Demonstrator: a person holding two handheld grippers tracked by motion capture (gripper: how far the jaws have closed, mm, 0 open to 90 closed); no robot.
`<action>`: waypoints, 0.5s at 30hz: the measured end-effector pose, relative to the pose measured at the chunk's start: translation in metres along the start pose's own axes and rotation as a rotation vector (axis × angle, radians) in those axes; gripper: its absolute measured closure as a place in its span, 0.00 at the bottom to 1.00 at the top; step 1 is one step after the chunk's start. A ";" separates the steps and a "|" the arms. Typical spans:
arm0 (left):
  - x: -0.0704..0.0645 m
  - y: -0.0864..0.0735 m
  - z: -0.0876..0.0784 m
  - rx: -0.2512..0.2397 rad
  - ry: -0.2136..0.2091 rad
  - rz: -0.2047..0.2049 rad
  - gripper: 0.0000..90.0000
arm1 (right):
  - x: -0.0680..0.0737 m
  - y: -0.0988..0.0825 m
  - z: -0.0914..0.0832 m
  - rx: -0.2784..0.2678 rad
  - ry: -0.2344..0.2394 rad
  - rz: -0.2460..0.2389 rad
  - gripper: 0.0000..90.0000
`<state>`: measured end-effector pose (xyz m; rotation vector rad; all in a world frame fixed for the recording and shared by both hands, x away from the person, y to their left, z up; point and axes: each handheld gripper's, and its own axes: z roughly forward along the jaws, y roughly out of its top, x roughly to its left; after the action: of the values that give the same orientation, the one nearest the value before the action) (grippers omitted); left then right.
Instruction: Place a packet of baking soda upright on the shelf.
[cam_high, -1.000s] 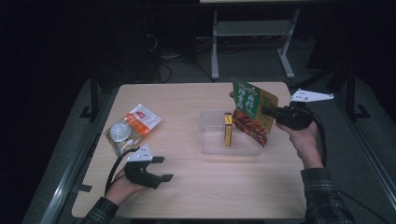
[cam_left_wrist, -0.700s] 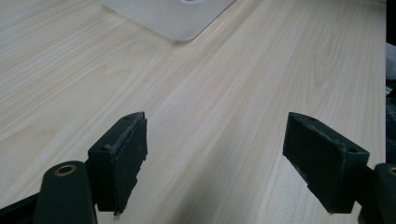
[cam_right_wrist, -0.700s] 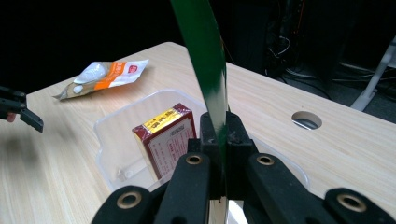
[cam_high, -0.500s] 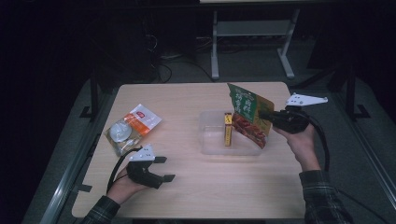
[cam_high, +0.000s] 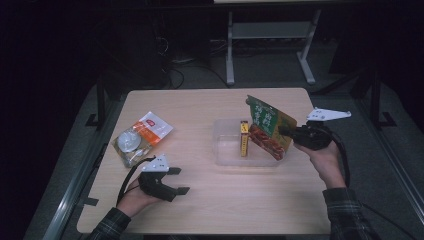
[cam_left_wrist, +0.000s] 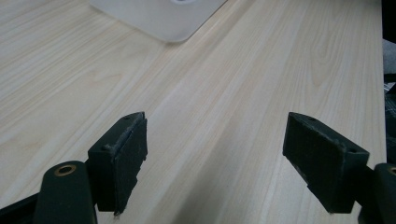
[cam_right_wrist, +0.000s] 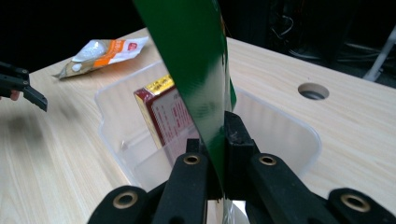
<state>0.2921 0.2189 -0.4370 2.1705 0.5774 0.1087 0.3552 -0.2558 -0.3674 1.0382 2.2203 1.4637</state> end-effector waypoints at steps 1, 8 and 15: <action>0.000 0.000 0.000 0.000 0.000 0.000 0.24 | 0.000 0.000 0.000 0.000 0.000 0.000 0.97; 0.002 0.003 0.002 0.008 -0.005 0.014 0.24 | 0.003 -0.002 -0.006 0.013 -0.010 0.022 0.67; 0.002 0.004 0.001 0.011 -0.007 0.016 0.24 | 0.007 -0.013 -0.019 0.048 -0.045 0.044 0.46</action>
<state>0.2952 0.2167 -0.4352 2.1855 0.5574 0.1071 0.3340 -0.2667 -0.3696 1.1303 2.2248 1.3970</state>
